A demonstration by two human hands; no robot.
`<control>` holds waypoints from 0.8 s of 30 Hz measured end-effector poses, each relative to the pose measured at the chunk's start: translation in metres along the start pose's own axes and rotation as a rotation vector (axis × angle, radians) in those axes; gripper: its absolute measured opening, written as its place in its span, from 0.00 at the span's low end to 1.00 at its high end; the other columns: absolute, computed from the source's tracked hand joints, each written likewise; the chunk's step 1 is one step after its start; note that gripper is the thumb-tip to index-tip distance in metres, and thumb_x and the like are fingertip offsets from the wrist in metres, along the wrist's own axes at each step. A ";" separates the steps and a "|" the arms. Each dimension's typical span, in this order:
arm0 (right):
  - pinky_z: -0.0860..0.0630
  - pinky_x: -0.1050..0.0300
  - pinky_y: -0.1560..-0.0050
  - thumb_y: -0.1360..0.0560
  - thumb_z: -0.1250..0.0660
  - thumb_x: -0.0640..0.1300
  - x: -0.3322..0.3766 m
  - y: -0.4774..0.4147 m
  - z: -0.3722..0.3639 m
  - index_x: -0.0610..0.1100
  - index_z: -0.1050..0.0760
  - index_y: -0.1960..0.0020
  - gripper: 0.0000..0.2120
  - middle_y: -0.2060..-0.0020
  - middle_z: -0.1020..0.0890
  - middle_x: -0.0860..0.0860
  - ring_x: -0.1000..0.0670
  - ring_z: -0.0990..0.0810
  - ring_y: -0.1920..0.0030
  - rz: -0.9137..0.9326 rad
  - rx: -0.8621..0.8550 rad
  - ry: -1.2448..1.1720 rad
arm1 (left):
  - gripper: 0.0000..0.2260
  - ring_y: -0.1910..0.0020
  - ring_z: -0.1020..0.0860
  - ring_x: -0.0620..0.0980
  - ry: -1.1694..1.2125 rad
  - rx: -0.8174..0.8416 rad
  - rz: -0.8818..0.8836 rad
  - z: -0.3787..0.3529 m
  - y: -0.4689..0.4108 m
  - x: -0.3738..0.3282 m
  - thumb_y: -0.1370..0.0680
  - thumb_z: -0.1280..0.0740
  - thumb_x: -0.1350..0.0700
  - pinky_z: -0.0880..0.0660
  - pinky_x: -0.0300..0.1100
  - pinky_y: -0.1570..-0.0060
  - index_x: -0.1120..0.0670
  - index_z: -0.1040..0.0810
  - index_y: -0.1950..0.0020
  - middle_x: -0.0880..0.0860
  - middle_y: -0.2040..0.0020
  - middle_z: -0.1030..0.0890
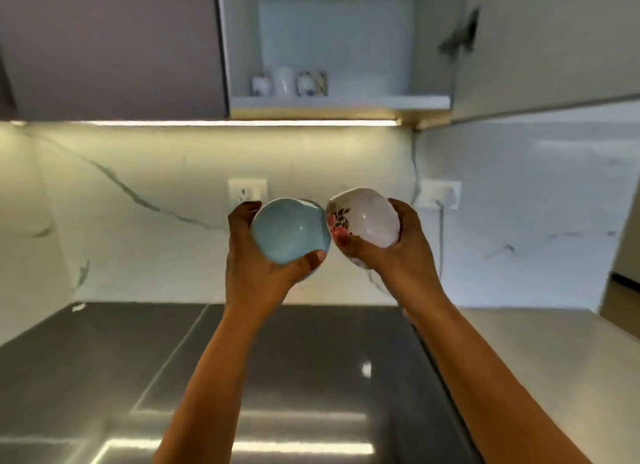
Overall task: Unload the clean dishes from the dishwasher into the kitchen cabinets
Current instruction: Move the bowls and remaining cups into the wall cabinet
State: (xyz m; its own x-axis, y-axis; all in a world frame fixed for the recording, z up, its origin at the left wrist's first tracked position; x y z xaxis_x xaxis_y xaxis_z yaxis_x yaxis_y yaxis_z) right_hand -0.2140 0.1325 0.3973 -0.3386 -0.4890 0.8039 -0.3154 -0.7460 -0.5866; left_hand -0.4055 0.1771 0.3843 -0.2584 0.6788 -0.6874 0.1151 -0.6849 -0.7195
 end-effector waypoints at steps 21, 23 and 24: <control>0.26 0.63 0.61 0.36 0.22 0.51 0.067 -0.331 0.015 0.45 0.40 0.34 0.38 0.49 0.29 0.50 0.56 0.26 0.59 0.105 -0.046 0.401 | 0.42 0.43 0.29 0.49 0.001 -0.080 -0.327 -0.122 -0.286 -0.062 0.39 0.21 0.45 0.28 0.40 0.51 0.50 0.42 0.33 0.52 0.39 0.30; 0.24 0.56 0.52 0.37 0.21 0.51 0.062 -0.354 0.018 0.44 0.40 0.36 0.39 0.49 0.27 0.48 0.50 0.25 0.53 0.011 -0.007 0.491 | 0.42 0.42 0.28 0.51 -0.072 -0.044 -0.297 -0.146 -0.306 -0.065 0.38 0.22 0.44 0.27 0.43 0.50 0.50 0.42 0.33 0.53 0.39 0.29; 0.23 0.55 0.51 0.37 0.21 0.50 0.057 -0.363 0.018 0.43 0.40 0.37 0.38 0.49 0.27 0.47 0.49 0.25 0.53 -0.054 0.024 0.492 | 0.42 0.42 0.28 0.52 -0.115 -0.005 -0.273 -0.156 -0.316 -0.065 0.38 0.22 0.44 0.27 0.44 0.49 0.50 0.42 0.33 0.54 0.38 0.30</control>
State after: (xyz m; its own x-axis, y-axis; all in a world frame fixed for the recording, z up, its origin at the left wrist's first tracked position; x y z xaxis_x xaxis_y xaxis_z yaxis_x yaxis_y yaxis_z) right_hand -0.1026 0.3670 0.6574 -0.7027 -0.1824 0.6877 -0.3253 -0.7773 -0.5385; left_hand -0.2750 0.3909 0.6409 -0.3872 0.8033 -0.4526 0.0312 -0.4792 -0.8772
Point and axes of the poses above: each hand's wrist, its own y-axis away from the middle knuckle, its own z-axis out of the back of the hand, x = y × z, the point moved 4 cm from there along -y, towards the middle knuckle
